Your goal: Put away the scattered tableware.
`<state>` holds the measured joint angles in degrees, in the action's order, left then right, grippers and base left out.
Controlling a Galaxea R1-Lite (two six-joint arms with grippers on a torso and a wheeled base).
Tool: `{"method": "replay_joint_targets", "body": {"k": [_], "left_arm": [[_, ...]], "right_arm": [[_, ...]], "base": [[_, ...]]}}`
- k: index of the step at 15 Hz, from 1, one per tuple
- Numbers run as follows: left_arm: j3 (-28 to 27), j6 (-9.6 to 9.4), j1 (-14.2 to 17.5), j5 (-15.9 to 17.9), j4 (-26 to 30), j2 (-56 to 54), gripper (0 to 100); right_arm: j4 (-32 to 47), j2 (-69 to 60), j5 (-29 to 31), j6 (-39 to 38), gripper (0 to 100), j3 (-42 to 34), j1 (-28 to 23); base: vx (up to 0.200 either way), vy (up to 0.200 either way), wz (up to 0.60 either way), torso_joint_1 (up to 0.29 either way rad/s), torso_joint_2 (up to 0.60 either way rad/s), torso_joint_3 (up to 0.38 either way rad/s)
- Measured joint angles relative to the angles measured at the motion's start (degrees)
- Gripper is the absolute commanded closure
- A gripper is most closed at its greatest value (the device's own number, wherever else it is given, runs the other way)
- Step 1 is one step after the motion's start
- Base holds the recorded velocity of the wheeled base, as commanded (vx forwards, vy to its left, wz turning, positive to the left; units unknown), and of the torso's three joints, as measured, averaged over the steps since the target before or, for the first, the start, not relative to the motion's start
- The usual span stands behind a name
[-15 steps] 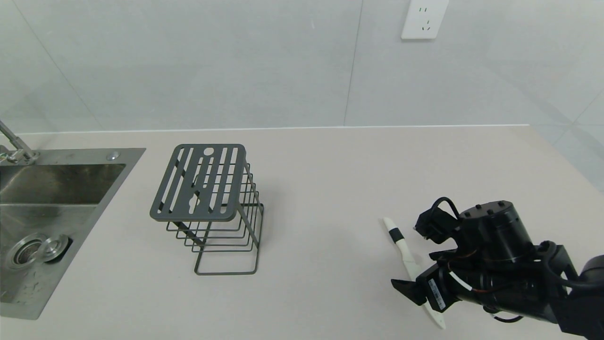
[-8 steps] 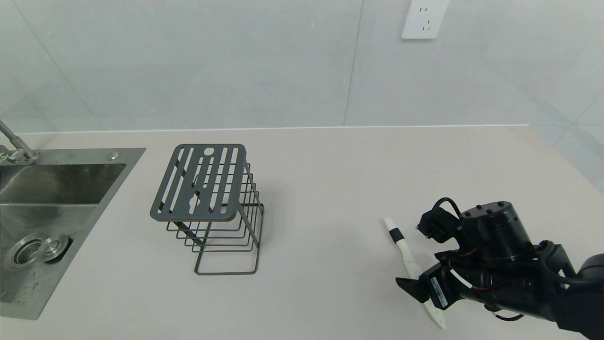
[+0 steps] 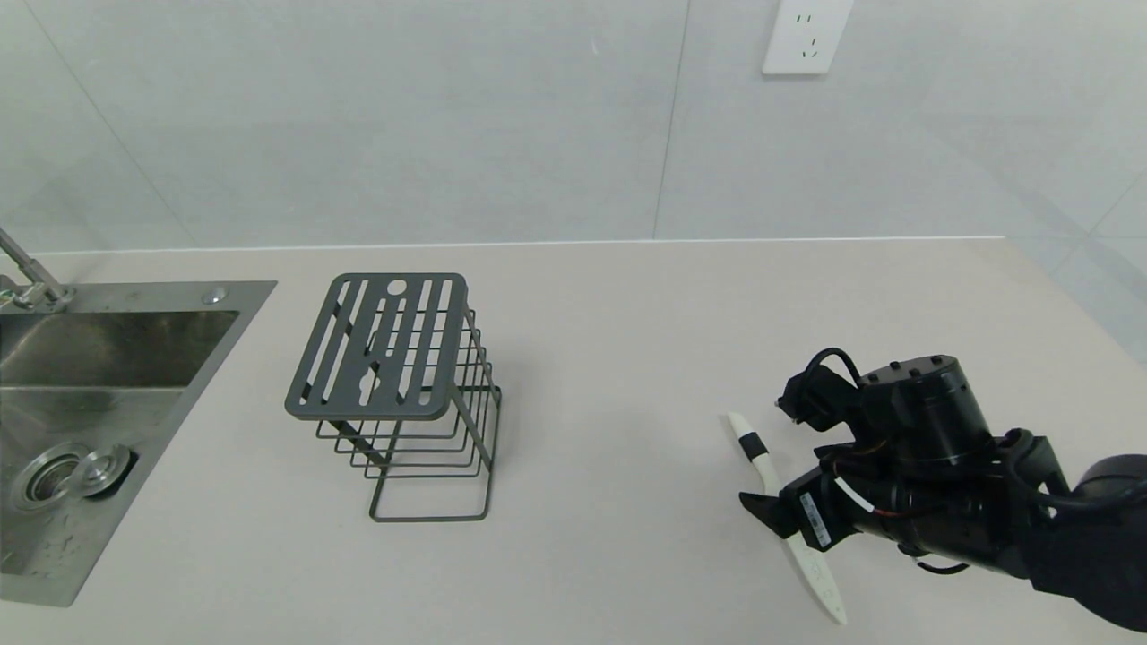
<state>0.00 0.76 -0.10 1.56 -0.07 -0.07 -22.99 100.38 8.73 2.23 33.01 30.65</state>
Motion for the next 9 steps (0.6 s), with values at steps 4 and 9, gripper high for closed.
{"method": "replay_joint_targets", "body": {"k": [4,9], "left_arm": [[0.0,0.11,0.0,0.0,-0.02,0.0,0],[0.0,0.11,0.0,0.0,-0.04,0.0,0]], "right_arm": [[0.17,1.91,0.13,0.01,0,-1.79,0.5],[-0.21,3.01,-0.15,-0.32,100,-3.0,0.91]], "base": [[0.0,0.0,0.0,0.0,0.0,0.0],[0.0,0.0,0.0,0.0,0.0,0.0]]}}
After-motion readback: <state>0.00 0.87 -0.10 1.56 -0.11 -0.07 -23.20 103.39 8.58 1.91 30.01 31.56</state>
